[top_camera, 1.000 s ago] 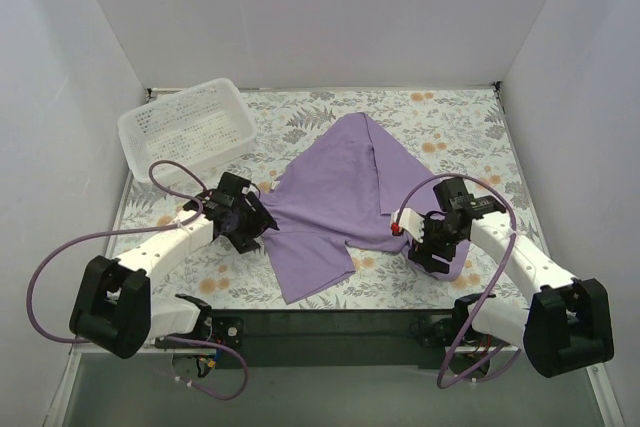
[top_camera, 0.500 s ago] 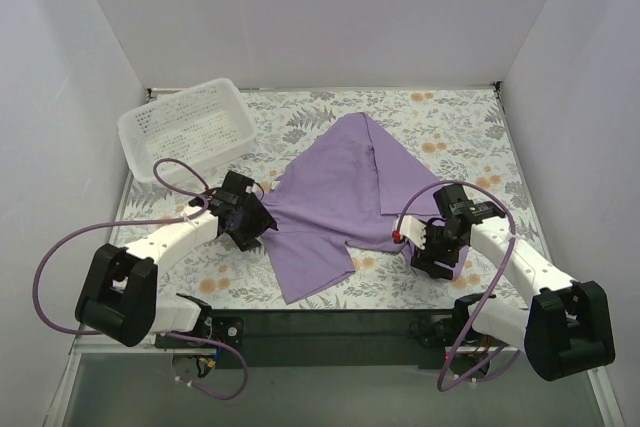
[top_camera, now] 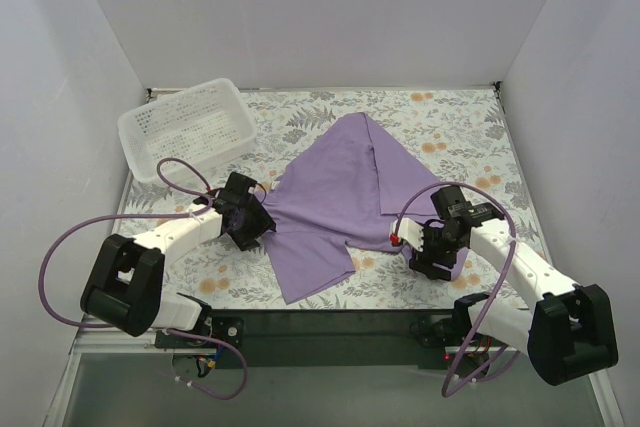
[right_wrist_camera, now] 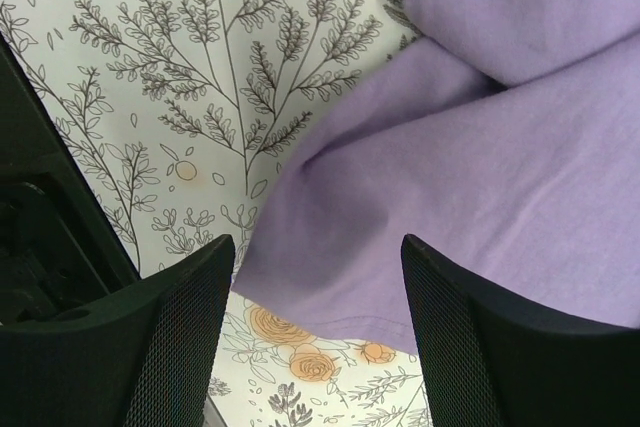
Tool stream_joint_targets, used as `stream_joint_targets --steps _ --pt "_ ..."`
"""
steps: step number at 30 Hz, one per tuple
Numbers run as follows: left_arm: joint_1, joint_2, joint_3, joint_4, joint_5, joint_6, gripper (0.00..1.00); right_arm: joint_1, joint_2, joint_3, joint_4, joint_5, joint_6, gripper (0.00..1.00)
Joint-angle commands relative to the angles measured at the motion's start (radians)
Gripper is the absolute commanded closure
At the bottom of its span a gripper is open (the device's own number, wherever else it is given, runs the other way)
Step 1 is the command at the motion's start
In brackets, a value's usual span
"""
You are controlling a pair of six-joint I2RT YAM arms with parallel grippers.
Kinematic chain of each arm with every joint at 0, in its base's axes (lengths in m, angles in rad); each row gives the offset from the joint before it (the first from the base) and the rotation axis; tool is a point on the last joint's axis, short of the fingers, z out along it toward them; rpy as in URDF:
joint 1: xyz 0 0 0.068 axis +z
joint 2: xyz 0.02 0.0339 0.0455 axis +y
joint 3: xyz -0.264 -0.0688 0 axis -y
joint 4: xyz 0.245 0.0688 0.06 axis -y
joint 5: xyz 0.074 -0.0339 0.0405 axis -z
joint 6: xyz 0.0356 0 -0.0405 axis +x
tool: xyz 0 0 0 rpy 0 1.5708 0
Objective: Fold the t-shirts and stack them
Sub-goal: Flatten the tshirt out
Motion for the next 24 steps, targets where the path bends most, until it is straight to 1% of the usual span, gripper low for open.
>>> stream_joint_targets --steps 1,4,11,13,14,20,23,24 --pt "-0.001 -0.001 -0.011 0.016 -0.043 0.012 0.44 0.026 0.026 -0.011 -0.02 -0.017 -0.003 0.27" --pt "-0.001 -0.012 -0.013 0.016 -0.029 0.014 0.46 0.028 0.046 -0.023 0.012 0.011 0.02 0.28" --pt "-0.003 -0.036 -0.034 0.013 -0.003 0.038 0.47 0.028 0.022 -0.066 0.069 0.127 0.043 0.28" --pt "-0.001 -0.024 -0.043 0.019 -0.003 0.04 0.48 0.028 0.026 -0.083 0.082 0.136 0.049 0.3" --pt "-0.001 -0.019 -0.045 0.022 0.03 0.041 0.48 0.028 0.029 -0.087 0.086 0.14 0.051 0.3" --pt "-0.001 -0.018 -0.054 0.038 0.072 0.05 0.5 0.026 0.023 -0.101 0.095 0.146 0.06 0.34" --pt "-0.003 -0.044 -0.057 0.041 0.09 0.07 0.5 0.028 0.023 -0.106 0.098 0.153 0.062 0.39" --pt "-0.001 -0.05 -0.063 0.047 0.09 0.079 0.5 0.026 0.025 -0.104 0.098 0.153 0.065 0.44"
